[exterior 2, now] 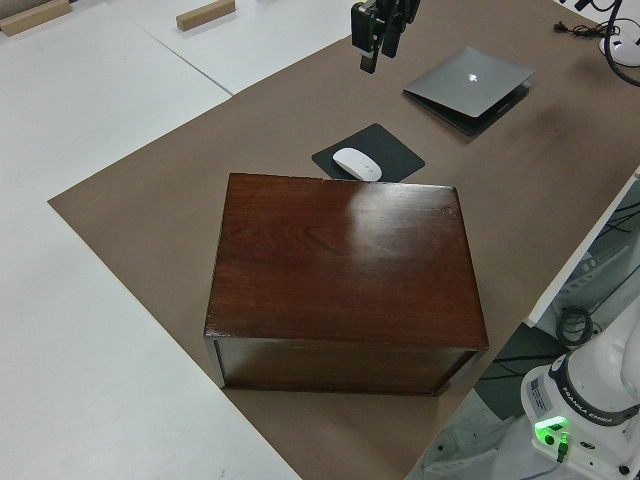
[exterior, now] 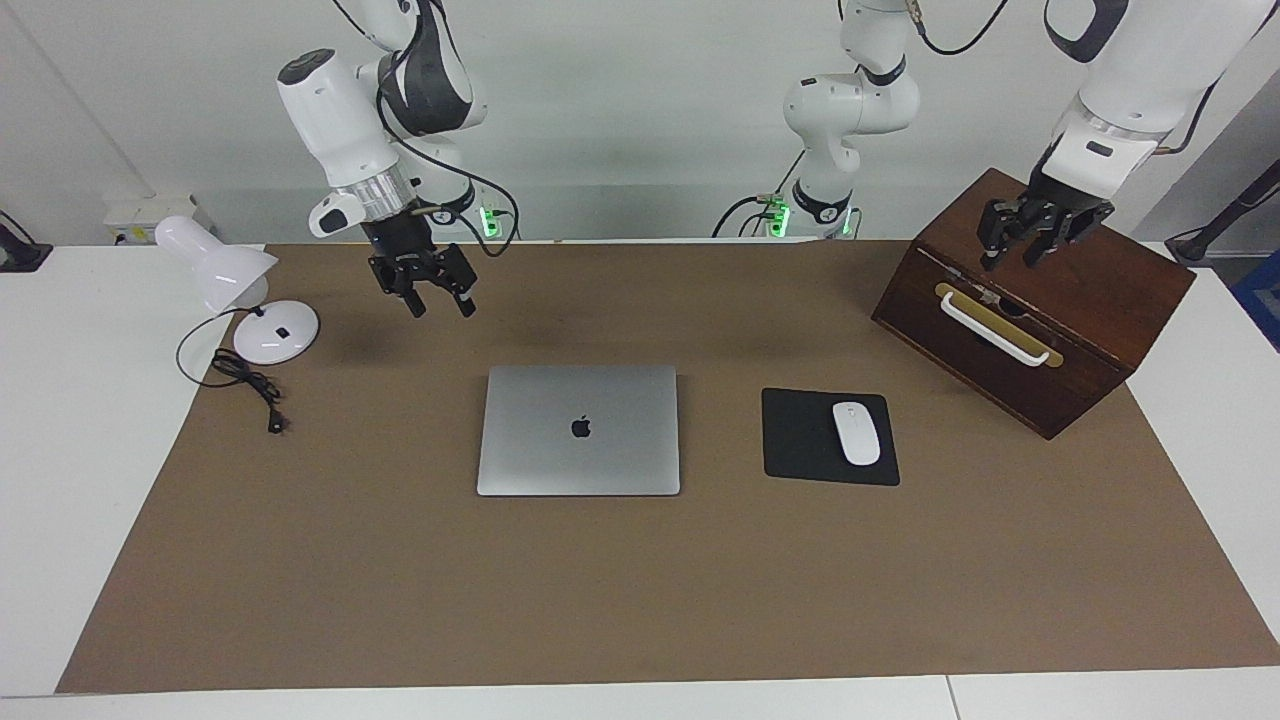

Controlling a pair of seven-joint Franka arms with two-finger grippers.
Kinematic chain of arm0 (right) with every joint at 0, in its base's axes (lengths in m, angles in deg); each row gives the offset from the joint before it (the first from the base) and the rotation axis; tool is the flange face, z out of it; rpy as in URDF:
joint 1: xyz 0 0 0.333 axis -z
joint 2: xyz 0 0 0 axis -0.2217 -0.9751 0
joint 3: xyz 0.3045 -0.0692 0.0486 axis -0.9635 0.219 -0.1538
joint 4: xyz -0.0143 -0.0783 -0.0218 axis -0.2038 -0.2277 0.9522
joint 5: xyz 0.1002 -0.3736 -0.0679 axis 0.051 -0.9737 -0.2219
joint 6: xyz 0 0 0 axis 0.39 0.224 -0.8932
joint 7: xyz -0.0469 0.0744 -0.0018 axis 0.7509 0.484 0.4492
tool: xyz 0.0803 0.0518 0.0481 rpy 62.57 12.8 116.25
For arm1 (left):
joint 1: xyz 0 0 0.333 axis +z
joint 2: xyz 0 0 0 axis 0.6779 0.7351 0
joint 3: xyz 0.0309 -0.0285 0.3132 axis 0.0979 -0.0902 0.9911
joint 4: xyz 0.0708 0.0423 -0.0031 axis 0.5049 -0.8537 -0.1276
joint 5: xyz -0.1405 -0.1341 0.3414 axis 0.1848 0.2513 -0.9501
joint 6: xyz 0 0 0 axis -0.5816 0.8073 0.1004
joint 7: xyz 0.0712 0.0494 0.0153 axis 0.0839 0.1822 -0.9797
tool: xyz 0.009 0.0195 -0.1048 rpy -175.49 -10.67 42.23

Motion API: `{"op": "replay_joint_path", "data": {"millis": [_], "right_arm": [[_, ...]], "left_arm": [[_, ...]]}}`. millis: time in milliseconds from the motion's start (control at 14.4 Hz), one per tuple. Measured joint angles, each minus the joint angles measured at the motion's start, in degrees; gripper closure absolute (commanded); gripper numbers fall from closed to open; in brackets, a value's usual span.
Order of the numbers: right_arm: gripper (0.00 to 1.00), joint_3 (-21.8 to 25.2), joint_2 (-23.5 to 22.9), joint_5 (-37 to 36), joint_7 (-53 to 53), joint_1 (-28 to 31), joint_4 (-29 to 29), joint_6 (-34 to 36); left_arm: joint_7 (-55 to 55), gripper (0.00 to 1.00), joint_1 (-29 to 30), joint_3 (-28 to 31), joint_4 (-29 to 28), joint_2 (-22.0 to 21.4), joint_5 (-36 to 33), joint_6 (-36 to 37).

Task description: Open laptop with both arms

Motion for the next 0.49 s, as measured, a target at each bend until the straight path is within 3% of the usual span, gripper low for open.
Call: {"op": "replay_joint_path", "data": {"millis": [278,486], "right_arm": [[0.00,0.0,2.2,12.6,0.1,-2.5,-3.1,-3.7],[0.00,0.0,2.9,14.7,5.6,-4.1,-4.5,-3.9]], "left_arm": [[-0.3,1.00,0.0,0.0,-0.9,-0.3,0.0,-0.7],[-0.3,1.00,0.0,-0.2,-6.0,-2.0,0.2,-5.8]]}}
